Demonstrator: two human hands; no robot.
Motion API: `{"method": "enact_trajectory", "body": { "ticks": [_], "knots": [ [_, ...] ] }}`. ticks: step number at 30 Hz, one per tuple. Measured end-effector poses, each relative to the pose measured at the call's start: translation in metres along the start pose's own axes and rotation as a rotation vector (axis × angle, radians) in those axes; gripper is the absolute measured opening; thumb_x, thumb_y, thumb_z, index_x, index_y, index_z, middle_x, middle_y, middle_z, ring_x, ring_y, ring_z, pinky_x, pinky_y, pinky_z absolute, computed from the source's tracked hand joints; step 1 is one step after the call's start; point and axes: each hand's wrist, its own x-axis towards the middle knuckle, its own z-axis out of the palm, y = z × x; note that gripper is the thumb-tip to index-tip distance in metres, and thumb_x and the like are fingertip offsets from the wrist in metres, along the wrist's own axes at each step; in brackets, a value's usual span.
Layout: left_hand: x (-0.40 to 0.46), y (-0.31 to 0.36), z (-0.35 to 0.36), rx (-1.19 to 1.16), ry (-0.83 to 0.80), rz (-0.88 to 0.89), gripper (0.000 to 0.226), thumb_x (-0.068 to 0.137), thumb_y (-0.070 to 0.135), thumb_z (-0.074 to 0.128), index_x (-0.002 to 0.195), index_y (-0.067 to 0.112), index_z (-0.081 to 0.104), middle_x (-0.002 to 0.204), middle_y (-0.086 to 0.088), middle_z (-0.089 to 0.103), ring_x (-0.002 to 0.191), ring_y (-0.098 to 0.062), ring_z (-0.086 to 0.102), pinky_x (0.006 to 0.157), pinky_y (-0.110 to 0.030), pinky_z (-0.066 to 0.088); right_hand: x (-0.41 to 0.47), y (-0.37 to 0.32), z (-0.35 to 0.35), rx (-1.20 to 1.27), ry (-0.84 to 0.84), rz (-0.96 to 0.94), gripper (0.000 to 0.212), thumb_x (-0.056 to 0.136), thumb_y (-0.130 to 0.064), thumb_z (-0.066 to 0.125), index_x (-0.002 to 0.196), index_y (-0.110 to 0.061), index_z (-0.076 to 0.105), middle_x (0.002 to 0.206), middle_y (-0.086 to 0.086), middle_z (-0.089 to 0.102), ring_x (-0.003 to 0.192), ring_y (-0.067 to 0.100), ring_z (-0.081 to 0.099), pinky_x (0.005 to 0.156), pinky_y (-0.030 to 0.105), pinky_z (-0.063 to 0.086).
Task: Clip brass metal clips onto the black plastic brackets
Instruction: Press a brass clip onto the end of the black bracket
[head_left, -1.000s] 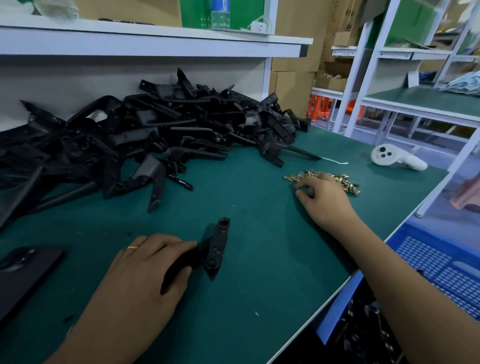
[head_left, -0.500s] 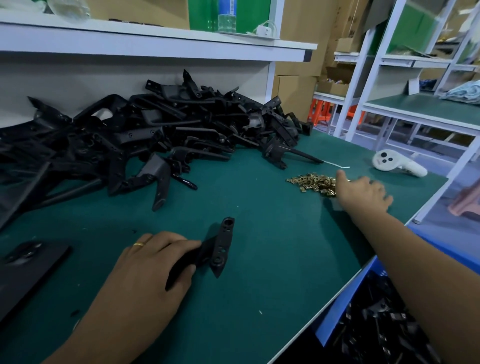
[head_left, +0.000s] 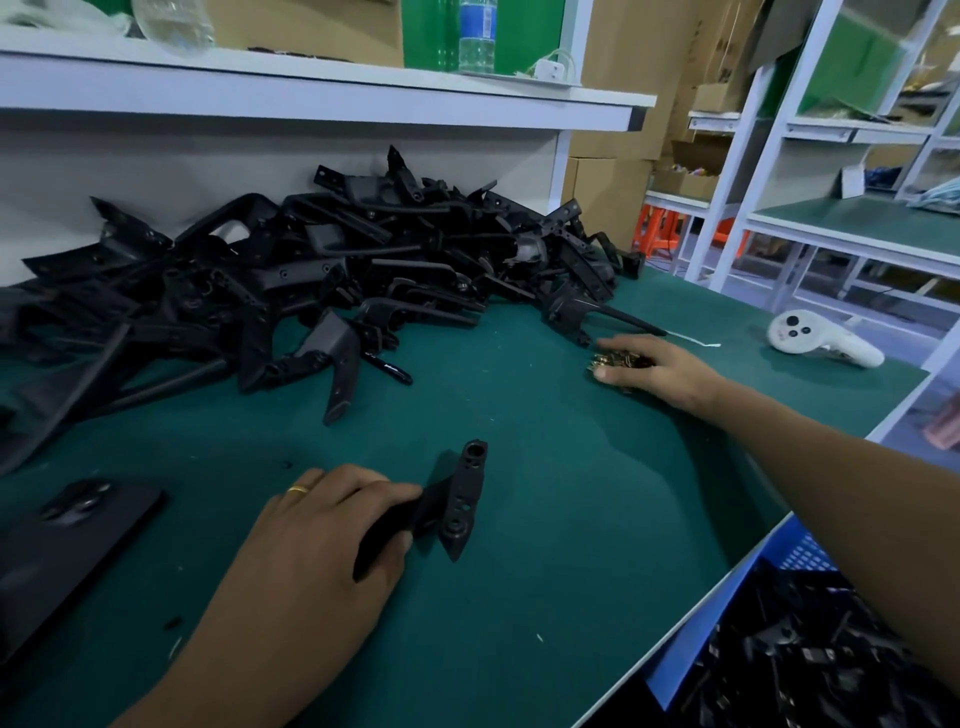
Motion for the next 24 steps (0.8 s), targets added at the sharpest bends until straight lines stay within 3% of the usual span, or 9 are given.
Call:
{"method": "enact_trajectory", "body": {
  "ticks": [7,14,18,24],
  "knots": [
    [0.001,0.001,0.002,0.006,0.026,0.001,0.033,0.090,0.032,0.075,0.122,0.035,0.070,0.109,0.027,0.057,0.100,-0.006,0.054,0.087,-0.039,0.052,-0.001,-0.010,0.011,0.050,-0.026,-0.114,0.065,0.070,-0.073,0.073,0.131,-0.055,0.061,0.144,-0.022,0.054,0.135,0.006,0.048,0.120,0.031,0.029],
    [0.003,-0.001,0.002,0.014,0.013,-0.007,0.035,0.090,0.038,0.072,0.124,0.041,0.067,0.110,0.031,0.054,0.104,-0.004,0.054,0.097,-0.033,0.044,-0.001,-0.051,0.041,0.052,-0.122,-0.291,0.058,0.077,-0.068,0.070,0.132,-0.051,0.063,0.148,-0.024,0.051,0.140,0.000,0.042,0.125,0.040,0.025],
    [0.002,0.000,0.002,-0.002,-0.006,-0.022,0.033,0.092,0.046,0.063,0.125,0.046,0.064,0.113,0.035,0.051,0.109,0.000,0.049,0.098,-0.028,0.040,-0.011,-0.070,0.060,0.039,-0.197,-0.412,0.046,0.089,-0.054,0.072,0.133,-0.051,0.062,0.148,-0.028,0.050,0.144,-0.004,0.036,0.127,0.042,0.022],
    [0.002,0.004,-0.003,-0.002,-0.021,-0.041,0.034,0.092,0.048,0.059,0.126,0.045,0.063,0.114,0.031,0.053,0.108,-0.001,0.047,0.096,-0.032,0.044,-0.050,-0.100,0.082,0.000,-0.232,-0.665,0.037,0.098,-0.037,0.069,0.134,-0.035,0.065,0.147,-0.022,0.054,0.142,0.000,0.042,0.121,0.044,0.031]
  ]
}}
